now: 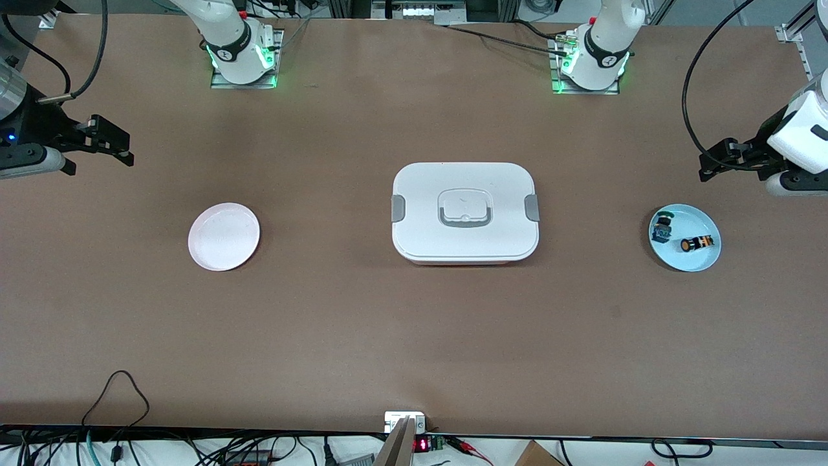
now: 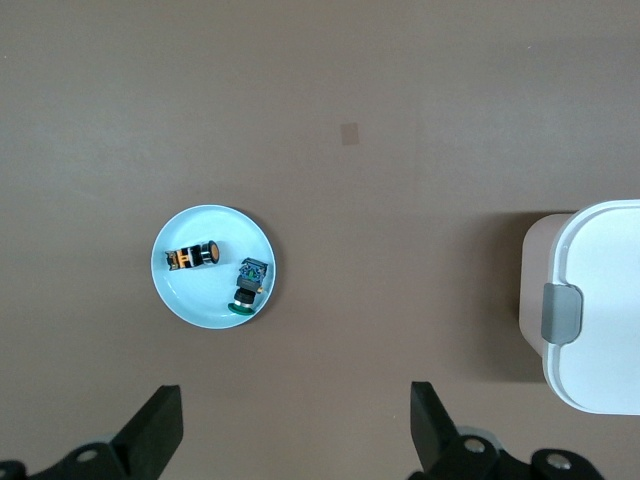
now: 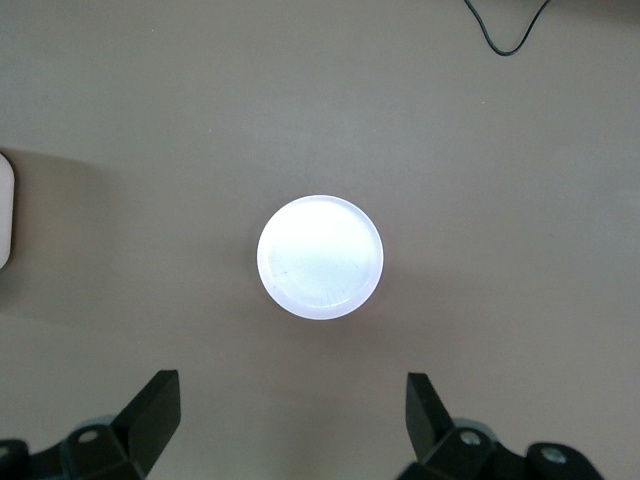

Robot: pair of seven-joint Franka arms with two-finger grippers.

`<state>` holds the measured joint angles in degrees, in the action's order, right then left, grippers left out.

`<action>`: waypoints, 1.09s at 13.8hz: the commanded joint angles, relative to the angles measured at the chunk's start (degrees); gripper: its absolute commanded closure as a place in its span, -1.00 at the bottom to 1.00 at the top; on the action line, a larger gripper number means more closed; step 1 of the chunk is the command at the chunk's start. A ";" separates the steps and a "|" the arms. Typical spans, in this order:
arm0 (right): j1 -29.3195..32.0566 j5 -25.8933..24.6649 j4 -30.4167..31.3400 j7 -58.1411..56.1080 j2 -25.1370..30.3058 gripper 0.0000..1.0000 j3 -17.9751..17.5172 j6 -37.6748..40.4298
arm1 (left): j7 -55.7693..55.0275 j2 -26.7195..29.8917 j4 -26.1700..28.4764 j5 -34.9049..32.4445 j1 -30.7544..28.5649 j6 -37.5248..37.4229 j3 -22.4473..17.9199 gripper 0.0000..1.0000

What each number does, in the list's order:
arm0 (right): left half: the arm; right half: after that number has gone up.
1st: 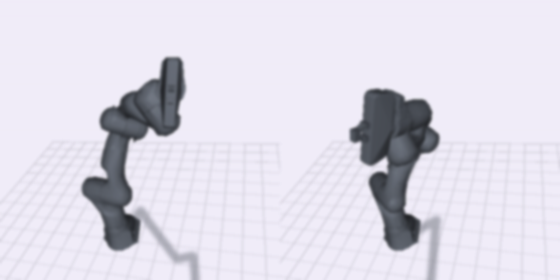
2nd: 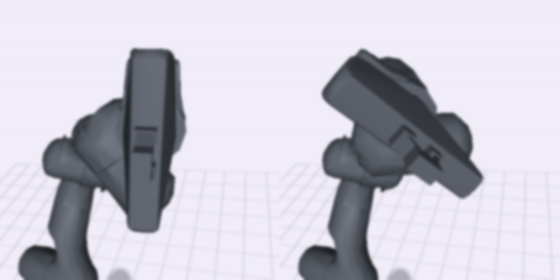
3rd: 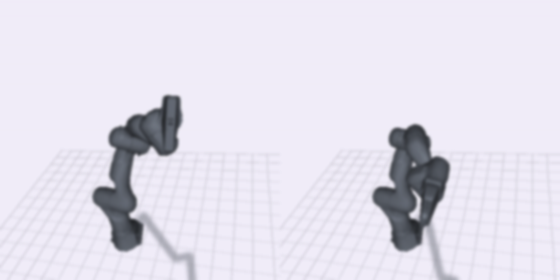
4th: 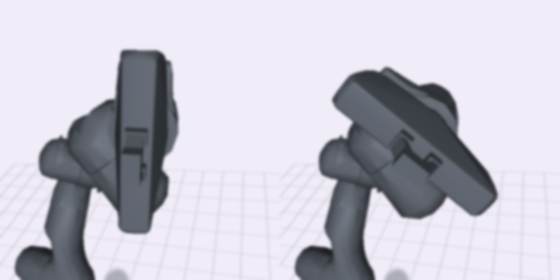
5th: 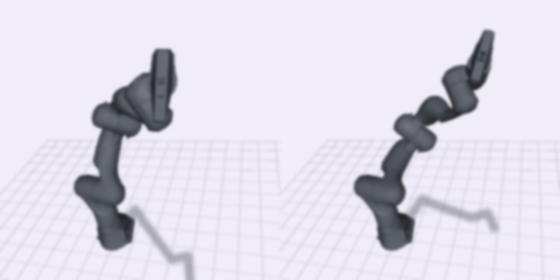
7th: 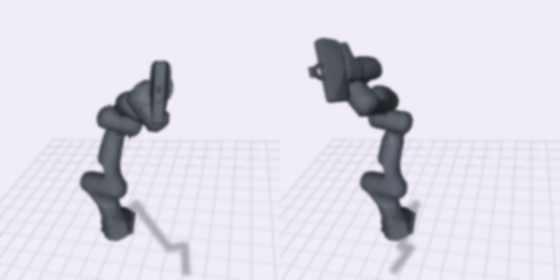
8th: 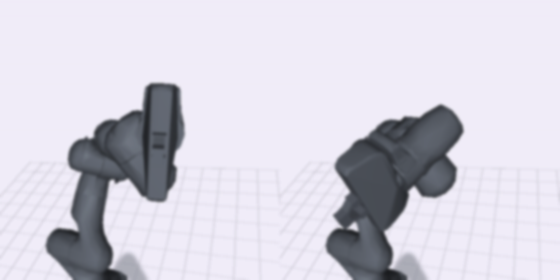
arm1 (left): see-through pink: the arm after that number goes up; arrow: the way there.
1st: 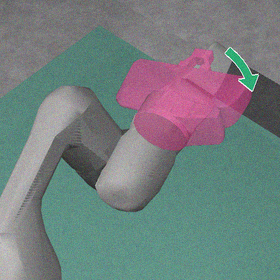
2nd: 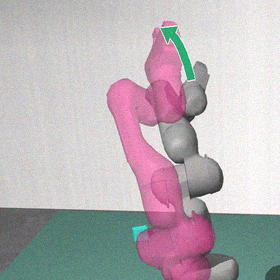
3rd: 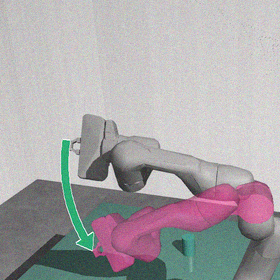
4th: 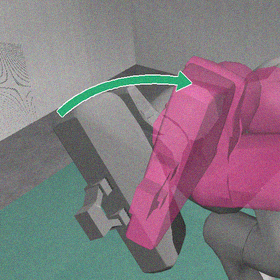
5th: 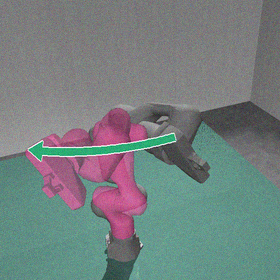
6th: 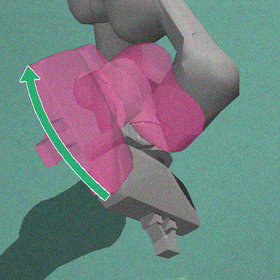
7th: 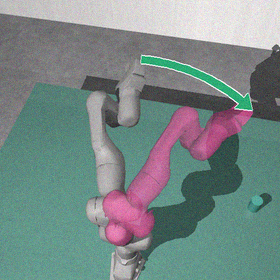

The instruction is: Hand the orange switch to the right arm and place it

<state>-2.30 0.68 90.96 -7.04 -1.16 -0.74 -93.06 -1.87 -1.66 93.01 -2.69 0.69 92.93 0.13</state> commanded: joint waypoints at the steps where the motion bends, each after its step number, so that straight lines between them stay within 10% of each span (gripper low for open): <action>1: 0.10 -0.77 -0.08 -0.51 0.28 -1.00 -0.40 -0.20 | 0.82 -1.95 -2.31 -1.00 0.10 -1.61 -0.04 -1.00; 15: 0.10 -0.77 -0.08 -0.51 0.28 -1.00 -0.40 -0.20 | 0.90 -6.77 -3.01 1.11 -2.26 -4.25 -0.66 -1.00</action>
<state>-2.32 0.68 90.96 -7.06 -1.16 -0.79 -93.07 -1.87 -6.11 92.23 -1.81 0.30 90.33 -0.19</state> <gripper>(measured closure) 0.000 0.000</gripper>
